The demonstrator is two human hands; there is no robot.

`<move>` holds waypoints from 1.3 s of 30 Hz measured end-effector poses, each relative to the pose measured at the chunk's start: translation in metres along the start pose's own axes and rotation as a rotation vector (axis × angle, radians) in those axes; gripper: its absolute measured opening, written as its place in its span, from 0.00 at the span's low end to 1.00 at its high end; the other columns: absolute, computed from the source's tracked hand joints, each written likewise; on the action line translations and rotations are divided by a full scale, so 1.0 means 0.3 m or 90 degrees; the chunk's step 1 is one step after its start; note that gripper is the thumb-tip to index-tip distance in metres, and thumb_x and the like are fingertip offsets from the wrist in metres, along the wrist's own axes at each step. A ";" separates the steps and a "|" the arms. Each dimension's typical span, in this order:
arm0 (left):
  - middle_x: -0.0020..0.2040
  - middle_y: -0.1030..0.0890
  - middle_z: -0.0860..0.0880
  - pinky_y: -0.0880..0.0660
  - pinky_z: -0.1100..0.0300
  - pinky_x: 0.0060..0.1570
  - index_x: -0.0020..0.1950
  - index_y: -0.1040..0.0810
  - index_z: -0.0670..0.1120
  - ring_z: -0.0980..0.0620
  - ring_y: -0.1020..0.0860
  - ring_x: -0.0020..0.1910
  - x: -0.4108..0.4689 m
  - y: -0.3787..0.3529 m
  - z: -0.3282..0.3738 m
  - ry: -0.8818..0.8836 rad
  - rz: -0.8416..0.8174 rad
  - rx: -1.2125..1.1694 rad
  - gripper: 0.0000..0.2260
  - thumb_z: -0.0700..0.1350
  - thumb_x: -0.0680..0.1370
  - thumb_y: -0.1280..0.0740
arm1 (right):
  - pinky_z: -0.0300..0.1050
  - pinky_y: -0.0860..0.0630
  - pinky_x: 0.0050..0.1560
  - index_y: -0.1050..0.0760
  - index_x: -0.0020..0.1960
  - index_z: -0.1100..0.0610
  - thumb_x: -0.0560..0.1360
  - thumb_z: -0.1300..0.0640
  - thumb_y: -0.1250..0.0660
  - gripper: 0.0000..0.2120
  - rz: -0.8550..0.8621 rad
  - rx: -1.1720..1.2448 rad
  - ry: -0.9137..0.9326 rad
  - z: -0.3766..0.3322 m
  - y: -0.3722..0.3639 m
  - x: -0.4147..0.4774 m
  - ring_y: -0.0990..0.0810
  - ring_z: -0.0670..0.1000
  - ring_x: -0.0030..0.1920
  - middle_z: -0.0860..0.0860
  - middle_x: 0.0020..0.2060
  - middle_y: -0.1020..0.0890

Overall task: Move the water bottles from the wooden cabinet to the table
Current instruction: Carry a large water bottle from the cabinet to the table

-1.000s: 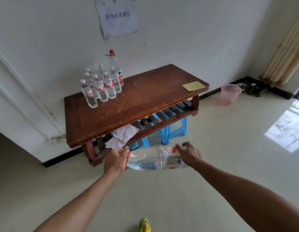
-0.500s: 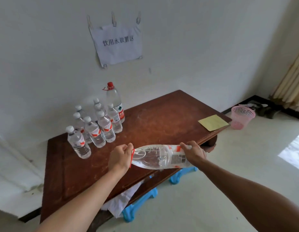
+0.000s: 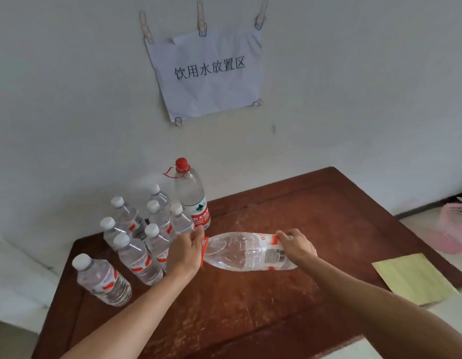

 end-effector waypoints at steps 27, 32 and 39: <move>0.32 0.27 0.52 0.40 0.62 0.28 0.46 0.23 0.43 0.50 0.28 0.31 0.781 -0.143 0.287 -0.095 0.147 0.359 0.18 0.54 0.82 0.44 | 0.49 0.27 0.45 0.20 0.49 0.67 0.79 0.51 0.42 0.21 -0.222 0.142 0.009 -0.506 -0.286 0.814 0.20 0.60 0.47 0.61 0.48 0.17; 0.35 0.26 0.51 0.33 0.56 0.33 0.49 0.29 0.45 0.46 0.24 0.35 0.873 -0.221 0.370 -0.120 0.093 0.417 0.17 0.57 0.83 0.48 | 0.47 0.24 0.50 0.19 0.41 0.57 0.78 0.54 0.38 0.13 -0.248 0.256 -0.032 -0.451 -0.271 0.834 0.20 0.53 0.47 0.54 0.43 0.16; 0.47 0.20 0.47 0.30 0.56 0.37 0.57 0.31 0.44 0.46 0.24 0.38 0.920 -0.293 0.442 -0.132 0.033 0.407 0.19 0.59 0.82 0.48 | 0.51 0.19 0.46 0.22 0.54 0.51 0.78 0.53 0.38 0.08 -0.303 0.211 -0.001 -0.382 -0.176 0.777 0.19 0.53 0.41 0.52 0.44 0.17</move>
Point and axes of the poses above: each hand's wrist, its own x-axis towards the middle knuckle, its own y-axis out of the back of the hand, z = x × y, the point moved 1 cm from there along x, towards the middle knuckle
